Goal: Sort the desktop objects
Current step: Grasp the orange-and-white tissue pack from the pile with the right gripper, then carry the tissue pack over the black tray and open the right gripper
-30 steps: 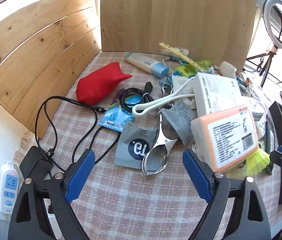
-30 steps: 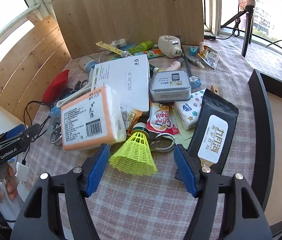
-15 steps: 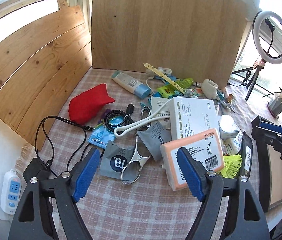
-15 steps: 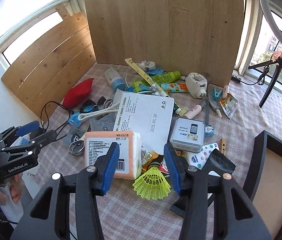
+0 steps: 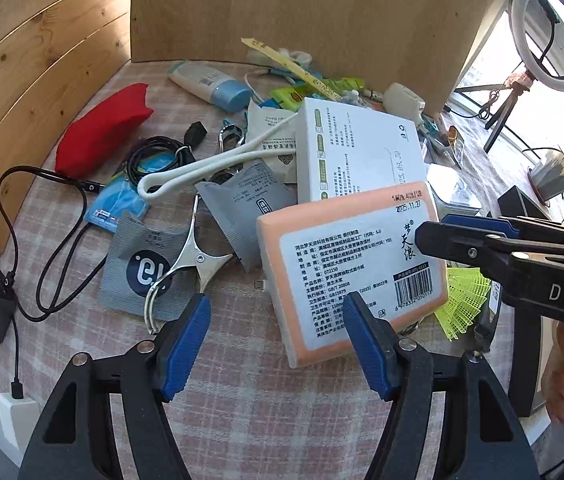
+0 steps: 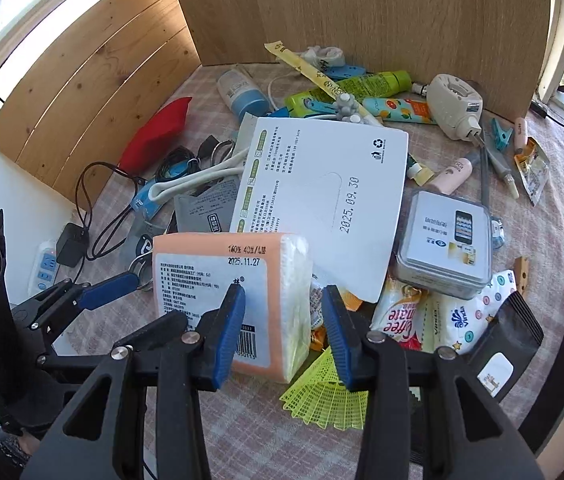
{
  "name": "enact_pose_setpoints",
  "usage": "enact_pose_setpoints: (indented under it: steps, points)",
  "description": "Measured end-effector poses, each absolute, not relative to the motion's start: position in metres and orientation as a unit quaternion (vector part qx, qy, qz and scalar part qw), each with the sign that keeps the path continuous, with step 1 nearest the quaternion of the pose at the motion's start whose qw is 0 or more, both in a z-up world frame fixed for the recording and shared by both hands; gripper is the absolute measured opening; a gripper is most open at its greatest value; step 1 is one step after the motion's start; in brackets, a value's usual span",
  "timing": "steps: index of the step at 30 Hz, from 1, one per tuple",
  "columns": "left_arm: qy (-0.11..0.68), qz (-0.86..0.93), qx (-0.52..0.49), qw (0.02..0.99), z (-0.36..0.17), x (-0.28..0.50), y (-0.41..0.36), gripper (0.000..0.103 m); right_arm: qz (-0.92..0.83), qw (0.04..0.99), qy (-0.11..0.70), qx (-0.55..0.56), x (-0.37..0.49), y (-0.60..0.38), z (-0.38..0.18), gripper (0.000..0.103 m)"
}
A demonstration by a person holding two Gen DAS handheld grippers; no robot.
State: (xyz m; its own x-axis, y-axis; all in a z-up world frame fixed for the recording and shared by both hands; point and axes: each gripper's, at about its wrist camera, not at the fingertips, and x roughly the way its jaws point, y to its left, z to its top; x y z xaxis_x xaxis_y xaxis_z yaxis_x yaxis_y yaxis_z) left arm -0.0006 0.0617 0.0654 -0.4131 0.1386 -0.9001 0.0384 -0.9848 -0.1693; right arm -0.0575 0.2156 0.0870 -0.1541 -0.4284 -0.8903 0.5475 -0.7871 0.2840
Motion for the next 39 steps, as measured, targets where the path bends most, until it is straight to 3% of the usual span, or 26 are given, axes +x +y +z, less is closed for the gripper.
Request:
enact_pose_setpoints:
  steps: [14, 25, 31, 39]
  points:
    - [-0.077, 0.831, -0.548, 0.059, 0.07, -0.013, 0.086, 0.062, -0.736, 0.344, -0.028, 0.583, -0.056, 0.224, 0.071, 0.041]
    - [-0.021, 0.864, -0.495, 0.085, 0.141, -0.013, 0.135, 0.062, -0.777, 0.337, -0.079, 0.525, -0.053, 0.284, 0.135, 0.041]
    - [-0.007, 0.86, -0.489, 0.149, 0.155, -0.023, 0.193, 0.062, -0.811, 0.281, -0.101, 0.503, -0.052, 0.355, 0.152, 0.041]
    - [0.074, 0.83, -0.482, 0.272, 0.153, -0.007, 0.333, 0.063, -0.841, 0.153, -0.161, 0.494, -0.023, 0.497, 0.157, 0.041]
